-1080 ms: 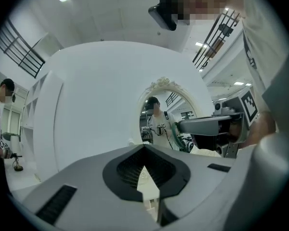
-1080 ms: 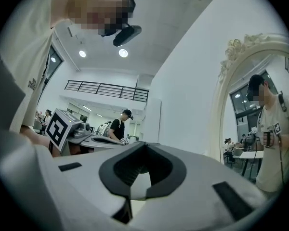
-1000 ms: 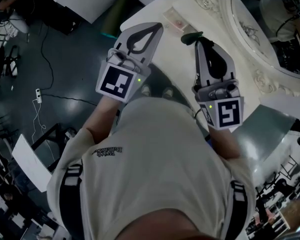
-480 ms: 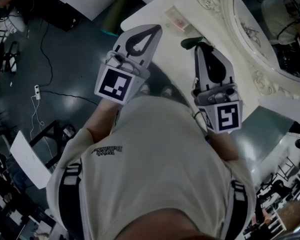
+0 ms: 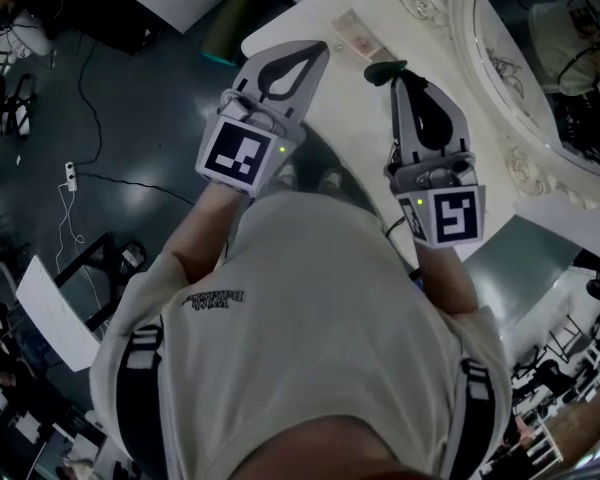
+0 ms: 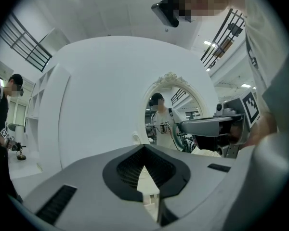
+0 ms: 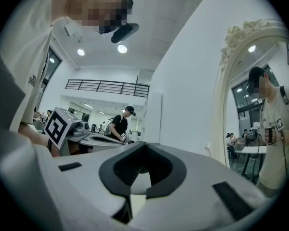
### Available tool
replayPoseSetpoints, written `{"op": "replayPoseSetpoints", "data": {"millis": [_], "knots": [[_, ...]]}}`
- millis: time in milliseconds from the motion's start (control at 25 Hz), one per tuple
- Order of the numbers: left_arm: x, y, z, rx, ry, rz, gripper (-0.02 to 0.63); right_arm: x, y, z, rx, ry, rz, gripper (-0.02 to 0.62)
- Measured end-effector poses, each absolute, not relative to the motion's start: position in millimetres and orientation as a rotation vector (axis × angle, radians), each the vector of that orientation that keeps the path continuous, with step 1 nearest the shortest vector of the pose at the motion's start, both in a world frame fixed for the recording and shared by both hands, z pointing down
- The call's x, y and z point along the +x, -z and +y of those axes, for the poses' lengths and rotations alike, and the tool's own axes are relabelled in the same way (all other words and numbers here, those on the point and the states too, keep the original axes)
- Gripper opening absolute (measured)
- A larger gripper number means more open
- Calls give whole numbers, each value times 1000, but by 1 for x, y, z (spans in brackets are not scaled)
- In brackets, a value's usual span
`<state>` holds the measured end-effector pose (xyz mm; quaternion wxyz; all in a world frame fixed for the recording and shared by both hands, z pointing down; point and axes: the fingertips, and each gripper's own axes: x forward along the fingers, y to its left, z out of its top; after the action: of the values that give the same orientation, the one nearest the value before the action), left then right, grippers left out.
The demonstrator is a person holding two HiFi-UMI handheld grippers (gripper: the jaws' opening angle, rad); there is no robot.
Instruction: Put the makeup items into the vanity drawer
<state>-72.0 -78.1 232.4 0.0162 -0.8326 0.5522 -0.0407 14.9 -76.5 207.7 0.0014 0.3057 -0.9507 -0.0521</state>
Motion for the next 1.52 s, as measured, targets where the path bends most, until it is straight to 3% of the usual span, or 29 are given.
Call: {"op": "replayPoseSetpoints", "data": {"millis": [560,1520], "knots": [[-104,-282,-172,-2541,156,1760,14,-29,-282,-189,1002,87,-2804,2],[-103,-485,-269,-2762,356,1764,14,-50,-518,-283,1057,-324,-2368,3]]}}
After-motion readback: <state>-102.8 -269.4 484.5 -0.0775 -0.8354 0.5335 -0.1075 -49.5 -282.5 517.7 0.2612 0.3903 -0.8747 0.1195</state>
